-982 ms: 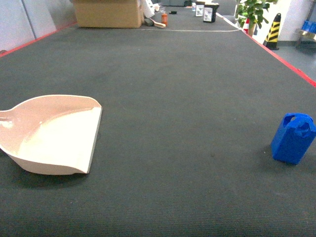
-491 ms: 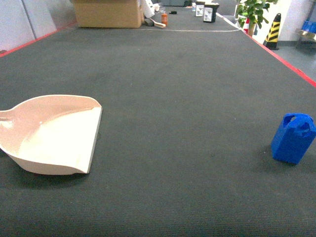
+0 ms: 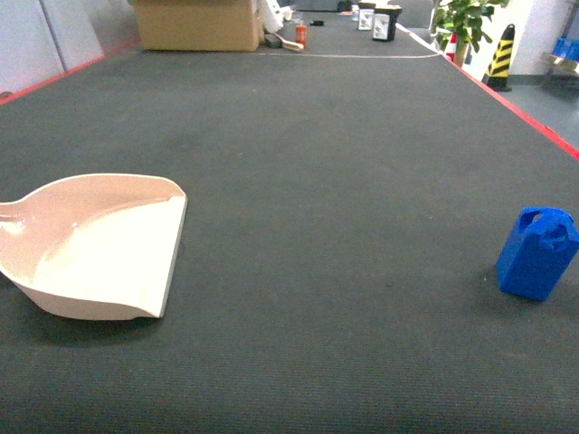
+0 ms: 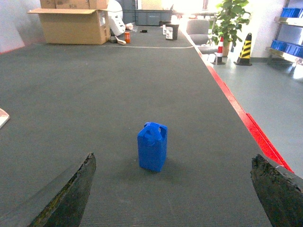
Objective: Place part in tray to right shelf
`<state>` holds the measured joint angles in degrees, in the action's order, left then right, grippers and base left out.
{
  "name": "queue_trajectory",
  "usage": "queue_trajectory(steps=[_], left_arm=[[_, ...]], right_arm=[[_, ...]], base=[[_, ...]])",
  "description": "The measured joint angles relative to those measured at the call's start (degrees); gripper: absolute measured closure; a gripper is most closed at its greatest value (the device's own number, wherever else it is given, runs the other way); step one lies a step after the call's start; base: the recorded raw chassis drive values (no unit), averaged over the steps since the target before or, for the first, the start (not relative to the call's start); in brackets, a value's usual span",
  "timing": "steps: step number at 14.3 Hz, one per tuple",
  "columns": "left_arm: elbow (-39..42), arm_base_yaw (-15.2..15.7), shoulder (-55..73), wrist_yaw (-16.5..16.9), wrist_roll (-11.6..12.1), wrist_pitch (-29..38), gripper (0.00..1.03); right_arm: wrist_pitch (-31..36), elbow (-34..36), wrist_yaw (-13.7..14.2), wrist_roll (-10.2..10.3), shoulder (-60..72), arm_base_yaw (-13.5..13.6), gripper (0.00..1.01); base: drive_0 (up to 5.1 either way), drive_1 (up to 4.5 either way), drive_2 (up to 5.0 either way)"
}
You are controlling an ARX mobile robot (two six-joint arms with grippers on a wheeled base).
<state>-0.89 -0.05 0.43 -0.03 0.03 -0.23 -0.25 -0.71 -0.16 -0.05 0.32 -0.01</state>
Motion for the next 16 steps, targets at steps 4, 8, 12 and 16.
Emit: queue_trajectory(steps=[4, 8, 12, 16], left_arm=[[-1.0, -0.2, 2.2, -0.8, -0.2, -4.7, 0.05], [-5.7, 11.0, 27.4, 13.8, -16.8, 11.0, 0.05], [-17.0, 20.3, 63.5, 21.1, -34.2, 34.2, 0.05], [-31.0, 24.9, 94.5, 22.4, -44.8, 42.0, 0.05]], right_arm=[[0.0, 0.0, 0.0, 0.0, 0.0, 0.0, 0.03], [0.0, 0.0, 0.0, 0.0, 0.0, 0.0, 0.03], [0.0, 0.0, 0.0, 0.0, 0.0, 0.0, 0.03], [0.0, 0.0, 0.0, 0.0, 0.0, 0.0, 0.03]], base=[[0.0, 0.0, 0.0], [0.0, 0.0, 0.0], [0.0, 0.0, 0.0], [0.0, 0.0, 0.0]])
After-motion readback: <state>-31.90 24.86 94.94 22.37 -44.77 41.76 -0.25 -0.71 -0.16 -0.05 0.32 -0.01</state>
